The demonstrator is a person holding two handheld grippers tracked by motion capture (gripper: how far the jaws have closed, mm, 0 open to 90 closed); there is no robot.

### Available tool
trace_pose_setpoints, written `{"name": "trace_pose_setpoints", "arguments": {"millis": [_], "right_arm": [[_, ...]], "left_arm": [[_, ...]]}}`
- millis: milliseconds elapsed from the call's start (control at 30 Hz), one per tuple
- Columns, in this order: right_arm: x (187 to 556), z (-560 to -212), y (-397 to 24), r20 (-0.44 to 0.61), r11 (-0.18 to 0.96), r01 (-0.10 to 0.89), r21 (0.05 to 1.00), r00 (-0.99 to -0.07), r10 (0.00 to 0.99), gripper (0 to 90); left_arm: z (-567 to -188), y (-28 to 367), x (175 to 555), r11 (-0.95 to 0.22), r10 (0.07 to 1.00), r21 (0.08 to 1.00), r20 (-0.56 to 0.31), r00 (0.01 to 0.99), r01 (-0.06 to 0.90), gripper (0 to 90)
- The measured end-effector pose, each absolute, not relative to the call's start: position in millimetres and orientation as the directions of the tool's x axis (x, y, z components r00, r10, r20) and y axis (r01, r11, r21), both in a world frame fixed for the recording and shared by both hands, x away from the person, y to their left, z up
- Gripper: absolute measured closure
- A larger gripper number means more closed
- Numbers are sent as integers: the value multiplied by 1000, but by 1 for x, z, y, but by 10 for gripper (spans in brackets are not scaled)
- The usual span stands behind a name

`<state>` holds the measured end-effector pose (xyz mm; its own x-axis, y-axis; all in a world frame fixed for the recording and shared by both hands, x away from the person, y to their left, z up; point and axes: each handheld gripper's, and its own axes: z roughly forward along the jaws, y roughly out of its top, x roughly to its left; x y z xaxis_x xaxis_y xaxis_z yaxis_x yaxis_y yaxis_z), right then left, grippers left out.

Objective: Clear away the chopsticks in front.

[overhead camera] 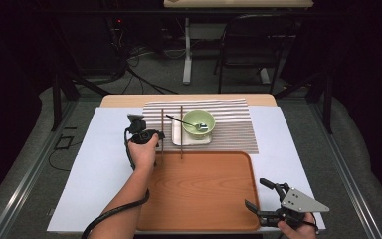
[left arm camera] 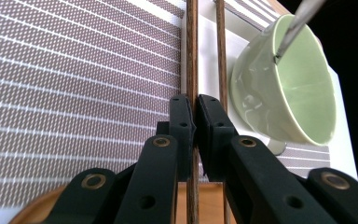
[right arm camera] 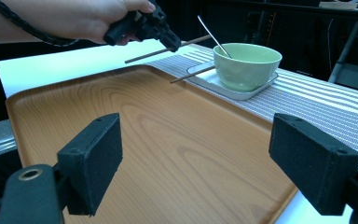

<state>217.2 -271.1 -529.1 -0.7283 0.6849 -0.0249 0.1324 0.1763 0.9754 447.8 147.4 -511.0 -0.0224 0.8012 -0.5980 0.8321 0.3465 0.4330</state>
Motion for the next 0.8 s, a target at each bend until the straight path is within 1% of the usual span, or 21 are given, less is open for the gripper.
{"name": "trace_pose_setpoints", "arguments": {"millis": [567,600,633,733,767,800], "right_arm": [[217,-529,-271,-28,177,131,975,-722,691,167],[217,-529,-272,-28,177,132,975,-721,692,167],[217,-529,-272,-28,177,132,975,-721,692,167],[217,-529,-272,-27,173,130,976,-719,695,167],[217,-529,-272,-27,173,130,976,-719,695,167],[217,-529,-272,-25,171,132,976,-719,695,167]], "left_arm": [[-508,149,404,296,792,447,-608,44,844,849],[-507,149,397,294,791,462,-609,58,837,849],[-507,149,397,294,791,462,-609,58,837,849],[-510,156,378,291,778,455,-624,69,842,849],[-510,156,378,291,778,455,-624,69,842,849],[-513,161,368,296,780,457,-622,64,839,848]]}}
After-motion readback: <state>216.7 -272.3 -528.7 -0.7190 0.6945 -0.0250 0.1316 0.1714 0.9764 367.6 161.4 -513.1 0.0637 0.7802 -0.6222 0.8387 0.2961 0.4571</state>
